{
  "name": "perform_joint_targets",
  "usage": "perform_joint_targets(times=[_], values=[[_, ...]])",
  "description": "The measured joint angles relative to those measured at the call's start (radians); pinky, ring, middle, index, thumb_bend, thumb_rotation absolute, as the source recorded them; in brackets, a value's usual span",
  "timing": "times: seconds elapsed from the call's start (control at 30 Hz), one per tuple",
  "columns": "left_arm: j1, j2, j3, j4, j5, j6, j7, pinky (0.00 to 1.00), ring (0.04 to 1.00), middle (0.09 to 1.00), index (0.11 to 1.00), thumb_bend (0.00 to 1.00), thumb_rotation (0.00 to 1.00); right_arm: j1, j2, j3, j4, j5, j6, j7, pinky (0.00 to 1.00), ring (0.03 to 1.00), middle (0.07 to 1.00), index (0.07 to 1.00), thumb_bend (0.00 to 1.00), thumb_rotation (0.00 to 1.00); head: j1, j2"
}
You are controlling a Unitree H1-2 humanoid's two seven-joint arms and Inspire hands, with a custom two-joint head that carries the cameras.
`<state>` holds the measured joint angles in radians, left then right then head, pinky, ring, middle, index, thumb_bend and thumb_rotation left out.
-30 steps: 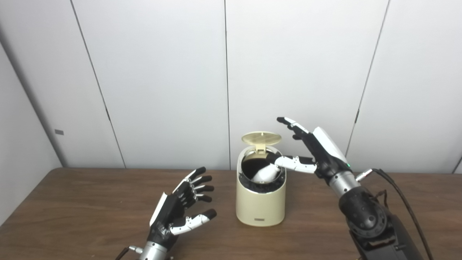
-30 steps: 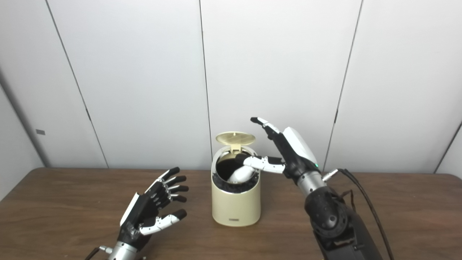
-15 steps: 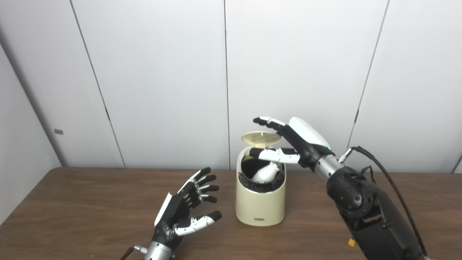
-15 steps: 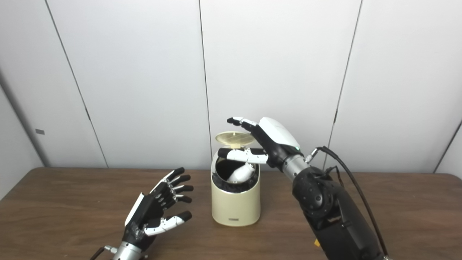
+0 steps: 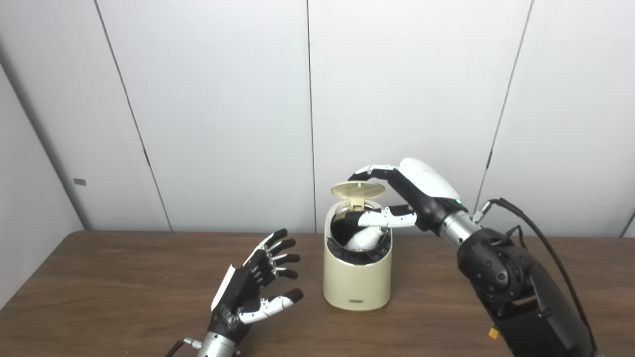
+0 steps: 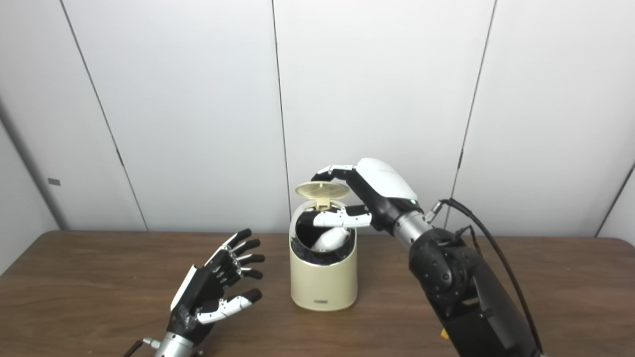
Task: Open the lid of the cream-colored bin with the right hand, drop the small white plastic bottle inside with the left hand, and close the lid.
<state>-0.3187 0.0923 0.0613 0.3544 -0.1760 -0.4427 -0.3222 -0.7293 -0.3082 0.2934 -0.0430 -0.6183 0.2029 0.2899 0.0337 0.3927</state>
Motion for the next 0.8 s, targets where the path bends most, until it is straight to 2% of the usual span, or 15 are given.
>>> perform_joint_targets(times=[0.23, 0.33, 0.43, 0.57, 0.67, 0.8], values=[[0.001, 0.001, 0.000, -0.001, 0.000, 0.000, 0.003, 0.63, 0.760, 0.867, 0.920, 0.74, 0.11, 0.012, -0.044, 0.005, -0.038, -0.048, -0.002, 0.030, 0.79, 0.837, 0.732, 0.696, 0.72, 0.79, 0.003, 0.012], [0.001, 0.001, 0.000, -0.001, 0.000, 0.000, 0.004, 0.62, 0.758, 0.859, 0.916, 0.73, 0.12, 0.012, -0.069, 0.028, -0.044, -0.103, -0.034, 0.028, 0.83, 0.852, 0.713, 0.687, 0.71, 0.77, 0.006, 0.021], [0.001, 0.001, 0.000, -0.001, 0.000, 0.000, 0.007, 0.62, 0.759, 0.865, 0.916, 0.72, 0.11, 0.012, -0.072, 0.036, -0.046, -0.126, -0.051, 0.029, 0.84, 0.841, 0.701, 0.686, 0.70, 0.73, 0.008, 0.021], [0.001, 0.000, -0.001, -0.001, 0.000, 0.000, 0.010, 0.62, 0.762, 0.863, 0.913, 0.71, 0.11, 0.014, -0.072, 0.040, -0.053, -0.140, -0.052, 0.039, 0.86, 0.855, 0.712, 0.699, 0.71, 0.75, 0.011, 0.025], [0.001, 0.000, -0.001, -0.001, 0.002, 0.000, 0.013, 0.62, 0.760, 0.862, 0.911, 0.72, 0.12, 0.015, -0.074, 0.043, -0.062, -0.146, -0.049, 0.077, 0.87, 0.883, 0.733, 0.717, 0.72, 0.78, 0.017, 0.032], [0.001, 0.000, -0.002, -0.002, 0.004, 0.000, 0.018, 0.62, 0.762, 0.863, 0.912, 0.73, 0.12, 0.015, -0.081, 0.053, -0.082, -0.157, -0.048, 0.125, 0.85, 0.884, 0.738, 0.724, 0.71, 0.76, 0.021, 0.034]])
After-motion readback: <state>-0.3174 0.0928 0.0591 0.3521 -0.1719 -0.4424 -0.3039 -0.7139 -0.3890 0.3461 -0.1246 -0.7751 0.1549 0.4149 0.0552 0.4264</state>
